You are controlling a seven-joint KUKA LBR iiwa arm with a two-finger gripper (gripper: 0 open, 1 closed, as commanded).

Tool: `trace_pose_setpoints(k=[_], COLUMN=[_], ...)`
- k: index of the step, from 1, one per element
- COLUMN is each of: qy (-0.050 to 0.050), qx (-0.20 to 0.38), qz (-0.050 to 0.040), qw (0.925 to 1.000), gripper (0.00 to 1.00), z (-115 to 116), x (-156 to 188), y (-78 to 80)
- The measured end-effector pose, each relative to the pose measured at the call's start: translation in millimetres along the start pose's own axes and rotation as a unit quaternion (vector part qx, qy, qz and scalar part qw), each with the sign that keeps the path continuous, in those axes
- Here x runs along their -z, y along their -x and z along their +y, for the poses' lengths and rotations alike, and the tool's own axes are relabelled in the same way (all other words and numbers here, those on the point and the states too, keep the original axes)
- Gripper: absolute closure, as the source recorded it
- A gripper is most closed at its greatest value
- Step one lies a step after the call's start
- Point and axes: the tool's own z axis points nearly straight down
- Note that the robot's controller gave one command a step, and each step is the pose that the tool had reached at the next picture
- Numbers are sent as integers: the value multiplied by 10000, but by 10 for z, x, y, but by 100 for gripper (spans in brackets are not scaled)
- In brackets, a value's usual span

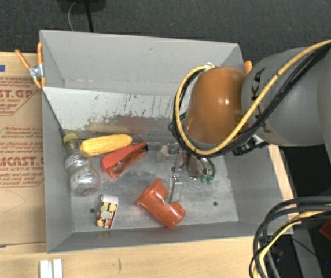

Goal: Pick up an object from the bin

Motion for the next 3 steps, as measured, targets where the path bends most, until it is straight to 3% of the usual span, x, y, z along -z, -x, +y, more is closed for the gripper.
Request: trace_pose_setpoints(k=[1, 2, 3], qy=[2, 8, 1], qx=[-3, -392, -526], qz=[-37, -70, -26], qw=[10000, 9992, 9986], gripper=[0, 0, 0], z=[-2, -6, -37], x=[41, -170, -505], y=[18, -49, -234])
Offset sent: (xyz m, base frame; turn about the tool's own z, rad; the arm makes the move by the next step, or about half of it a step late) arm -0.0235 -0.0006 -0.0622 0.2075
